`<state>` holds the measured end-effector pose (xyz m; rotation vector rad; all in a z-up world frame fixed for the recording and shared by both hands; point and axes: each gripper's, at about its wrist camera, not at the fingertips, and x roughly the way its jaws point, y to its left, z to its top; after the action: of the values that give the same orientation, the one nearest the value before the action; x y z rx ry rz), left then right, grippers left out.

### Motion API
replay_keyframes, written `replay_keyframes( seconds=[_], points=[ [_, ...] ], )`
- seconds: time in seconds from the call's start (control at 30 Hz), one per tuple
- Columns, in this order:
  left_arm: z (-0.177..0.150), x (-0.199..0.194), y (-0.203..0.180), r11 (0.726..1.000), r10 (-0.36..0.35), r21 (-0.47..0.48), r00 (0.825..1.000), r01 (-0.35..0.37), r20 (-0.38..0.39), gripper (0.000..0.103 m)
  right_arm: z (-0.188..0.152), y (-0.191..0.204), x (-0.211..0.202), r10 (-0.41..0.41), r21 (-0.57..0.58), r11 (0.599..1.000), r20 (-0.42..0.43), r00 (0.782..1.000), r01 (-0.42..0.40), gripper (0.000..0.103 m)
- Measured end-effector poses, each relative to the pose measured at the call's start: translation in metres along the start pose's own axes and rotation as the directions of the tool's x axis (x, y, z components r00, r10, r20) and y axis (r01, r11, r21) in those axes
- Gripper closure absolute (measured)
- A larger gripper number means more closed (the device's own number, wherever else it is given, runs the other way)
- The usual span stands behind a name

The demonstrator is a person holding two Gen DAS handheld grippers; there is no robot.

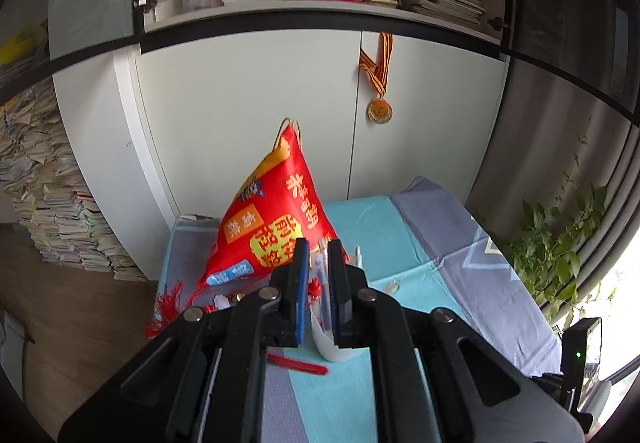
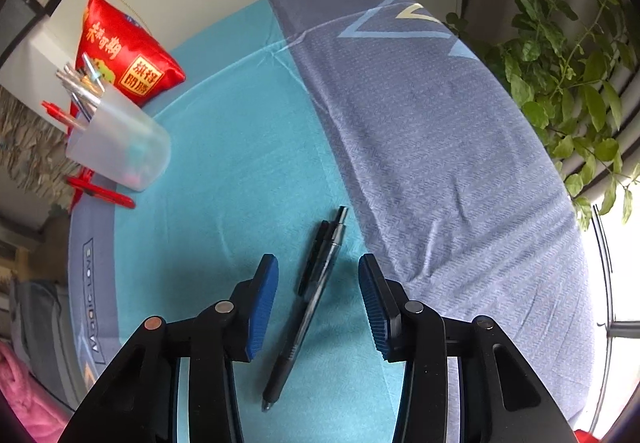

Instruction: Organize stationery

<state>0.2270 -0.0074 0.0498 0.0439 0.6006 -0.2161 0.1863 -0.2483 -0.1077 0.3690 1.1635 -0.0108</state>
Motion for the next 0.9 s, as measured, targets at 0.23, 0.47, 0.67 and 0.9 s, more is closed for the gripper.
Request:
replay_keyframes(
  seconds=[0.23,0.47,0.67,0.9],
  points=[
    [-0.053,0.018,0.033,0.999,0.022,-0.028,0.990,-0.026,-0.140,0.091,0.005,0.009,0.013,-0.072,-0.027,0.997,0.029,0.997,0.073,0.083],
    [-0.076,0.092,0.078,0.948,-0.014,-0.296,0.910,-0.121,-0.415,0.070,-0.003,0.028,0.009,0.051,-0.097,0.994,0.032,0.998,-0.048,0.086],
    [-0.068,0.134,0.086,0.911,0.050,-0.350,0.902,-0.217,-0.429,0.050,-0.027,0.053,-0.027,0.090,-0.239,0.969,0.129,0.988,-0.058,0.087],
    [-0.078,0.172,0.103,0.859,0.033,-0.425,0.860,-0.285,-0.510,0.056,-0.034,0.054,-0.058,0.140,-0.279,0.957,0.196,0.970,-0.082,0.087]
  ],
)
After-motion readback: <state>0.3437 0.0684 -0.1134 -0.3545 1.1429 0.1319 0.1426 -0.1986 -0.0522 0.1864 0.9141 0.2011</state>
